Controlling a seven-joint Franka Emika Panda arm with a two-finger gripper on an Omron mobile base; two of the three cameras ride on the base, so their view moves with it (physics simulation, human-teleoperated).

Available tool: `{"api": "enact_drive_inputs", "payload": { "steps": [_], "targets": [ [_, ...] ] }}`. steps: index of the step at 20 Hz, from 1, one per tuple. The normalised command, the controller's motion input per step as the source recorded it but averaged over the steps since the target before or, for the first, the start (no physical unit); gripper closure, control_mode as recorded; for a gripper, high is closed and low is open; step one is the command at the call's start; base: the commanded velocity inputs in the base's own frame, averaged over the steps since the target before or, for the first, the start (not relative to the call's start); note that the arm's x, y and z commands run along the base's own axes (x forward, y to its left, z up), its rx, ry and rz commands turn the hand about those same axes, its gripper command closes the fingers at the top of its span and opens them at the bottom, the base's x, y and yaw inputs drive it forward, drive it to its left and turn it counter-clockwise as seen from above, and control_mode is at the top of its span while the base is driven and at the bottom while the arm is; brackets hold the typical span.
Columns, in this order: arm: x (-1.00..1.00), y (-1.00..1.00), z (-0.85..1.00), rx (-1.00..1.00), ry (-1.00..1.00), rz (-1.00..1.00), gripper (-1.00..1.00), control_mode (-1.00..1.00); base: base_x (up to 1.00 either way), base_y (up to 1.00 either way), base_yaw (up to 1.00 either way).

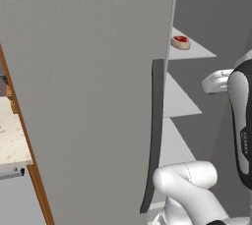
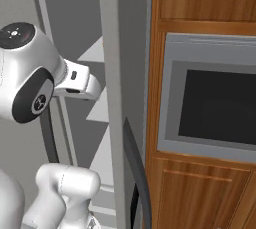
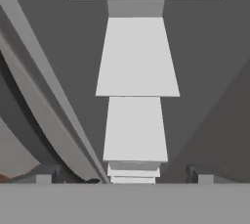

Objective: Take the tangerine, steak, and potato from the freezer and place them in the bowl on the counter.

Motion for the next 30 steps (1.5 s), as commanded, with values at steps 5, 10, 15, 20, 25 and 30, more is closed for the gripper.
{"api": "enact_drive_inputs", "payload": {
  "steps": [5, 10, 15, 20, 25, 30],
  "targets": [
    [0.22, 0.00, 0.33, 0.00, -0.17, 0.00, -1.00, -1.00, 0.00, 0.00, 0.00],
    [0.24, 0.00, 0.22, 0.00, -0.23, 0.00, -1.00, -1.00, 0.00, 0.00, 0.00],
    [0.43, 0.00, 0.16, 0.00, -0.20, 0.00, -1.00, -1.00, 0.00, 0.00, 0.00],
    [0.71, -0.02, 0.19, 0.01, 0.01, -0.01, -1.00, -1.00, 0.00, 0.00, 0.00],
    [0.68, -0.04, 0.15, 0.00, 0.03, -0.03, -1.00, -1.00, 0.00, 0.00, 0.00],
    [0.53, -0.28, 0.00, 0.01, 0.02, 0.00, -1.00, -1.00, 0.00, 0.00, 0.00]
  ]
}}
